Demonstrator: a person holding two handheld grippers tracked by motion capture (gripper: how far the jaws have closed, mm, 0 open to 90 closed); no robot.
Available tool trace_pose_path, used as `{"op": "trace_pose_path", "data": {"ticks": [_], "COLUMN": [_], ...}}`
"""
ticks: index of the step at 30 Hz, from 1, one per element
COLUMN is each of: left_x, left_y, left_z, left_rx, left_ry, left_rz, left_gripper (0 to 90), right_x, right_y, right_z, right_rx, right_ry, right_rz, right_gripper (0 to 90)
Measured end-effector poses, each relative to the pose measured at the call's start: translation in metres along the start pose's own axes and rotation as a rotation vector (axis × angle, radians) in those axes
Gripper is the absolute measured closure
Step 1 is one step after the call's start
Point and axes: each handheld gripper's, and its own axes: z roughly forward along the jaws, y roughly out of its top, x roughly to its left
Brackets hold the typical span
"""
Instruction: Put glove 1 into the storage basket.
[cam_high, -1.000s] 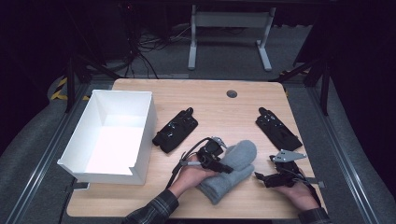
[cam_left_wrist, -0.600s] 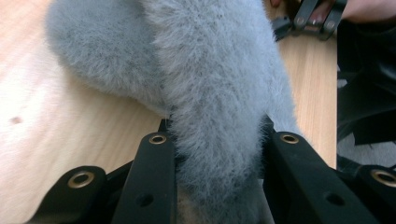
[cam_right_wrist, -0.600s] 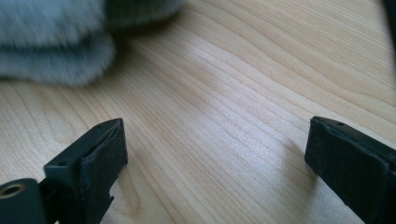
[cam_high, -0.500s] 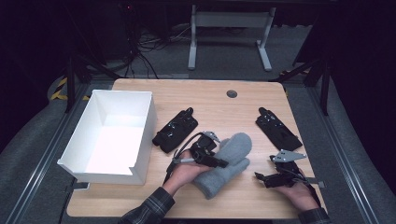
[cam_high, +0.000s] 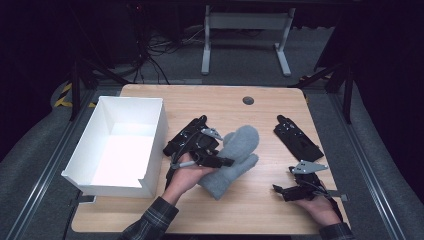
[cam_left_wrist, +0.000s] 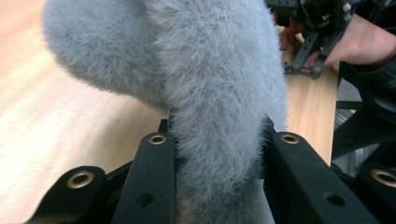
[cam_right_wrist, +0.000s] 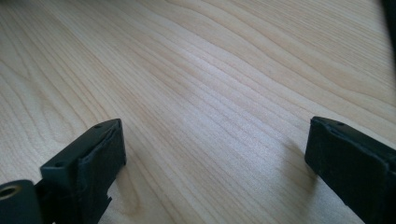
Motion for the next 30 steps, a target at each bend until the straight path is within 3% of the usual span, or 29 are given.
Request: {"op": "trace_pose_path", "data": {"ticks": [15,30], "left_x": [-0.006,-0.008], "left_y": [0.019,0.034], "left_z": [-0.052,-0.115], "left_rx": [-0.039,-0.079], "left_ry": [0.086,0.185], "left_rz": [-0.003,0.000], "left_gripper": [71.7,71.7], "right_x": [0.000,0.000], "right_y": [0.000,0.000], "right_z": [0.000,0.000], "right_rx": [0.000,0.000], "right_ry": [-0.001,-0.001], "right_rz": [-0.001,-0.001], "right_gripper": [5.4,5.3]}}
